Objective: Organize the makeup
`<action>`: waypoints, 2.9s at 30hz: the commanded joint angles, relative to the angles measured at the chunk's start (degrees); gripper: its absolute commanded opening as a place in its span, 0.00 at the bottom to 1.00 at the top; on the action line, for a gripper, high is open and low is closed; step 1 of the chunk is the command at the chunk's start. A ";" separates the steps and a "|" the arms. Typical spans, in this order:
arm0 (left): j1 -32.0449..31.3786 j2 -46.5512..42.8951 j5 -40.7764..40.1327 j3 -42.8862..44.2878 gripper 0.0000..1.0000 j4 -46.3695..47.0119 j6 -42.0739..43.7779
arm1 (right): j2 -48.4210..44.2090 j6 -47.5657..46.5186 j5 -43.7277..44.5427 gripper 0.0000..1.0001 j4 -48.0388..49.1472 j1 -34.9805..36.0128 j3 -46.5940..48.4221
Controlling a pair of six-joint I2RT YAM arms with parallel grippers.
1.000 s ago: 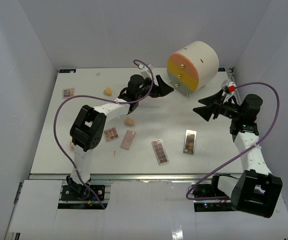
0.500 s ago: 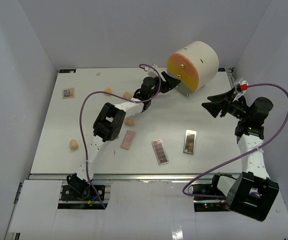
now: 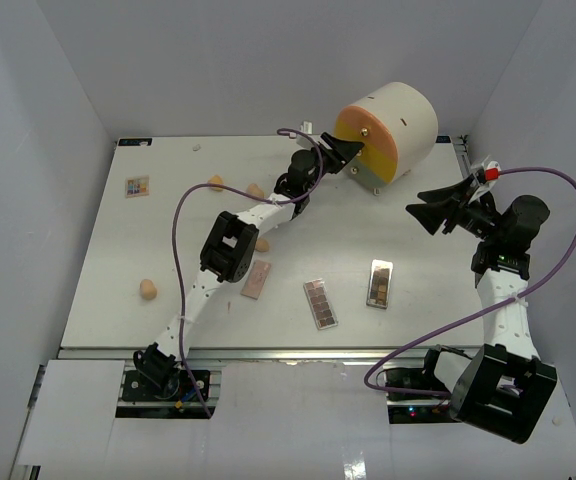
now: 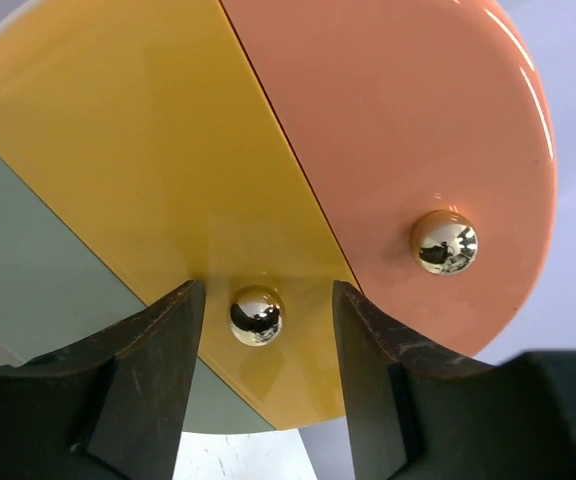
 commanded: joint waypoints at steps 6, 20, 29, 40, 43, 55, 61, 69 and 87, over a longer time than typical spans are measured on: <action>-0.52 0.69 0.11 3.68 0.47 0.36 -3.83 | 0.07 0.62 -0.05 0.59 2.86 -0.51 -0.78; 0.09 -10.12 4.52 -12.75 0.21 8.22 -1.14 | 0.48 0.44 0.88 0.58 3.04 -0.59 -1.61; 2.23 -24.70 9.26 -33.92 0.21 14.84 2.17 | 0.85 0.20 1.44 0.58 3.27 -0.57 -2.17; 3.21 -28.61 12.10 -42.90 0.23 18.71 0.60 | 1.42 -1.07 1.89 0.58 2.18 -0.51 -2.24; 3.21 -29.19 12.50 -43.85 0.28 18.72 0.44 | 1.78 -1.32 1.83 0.58 1.93 -0.51 -2.14; 3.29 -34.56 11.55 -49.41 0.68 17.34 0.77 | 2.49 -2.05 1.96 0.61 1.19 -0.51 -1.97; 4.32 -39.75 11.85 -56.35 0.79 16.90 1.85 | 2.87 -2.80 1.95 0.63 -0.17 -0.44 -1.52; 8.12 -55.68 13.31 -70.81 0.86 8.99 10.15 | 3.37 -9.48 4.23 0.72 -11.44 2.20 1.08; 14.72 -114.33 1.88 -94.46 0.98 -33.82 55.03 | 12.28 -30.41 58.60 0.90 -54.99 31.34 14.58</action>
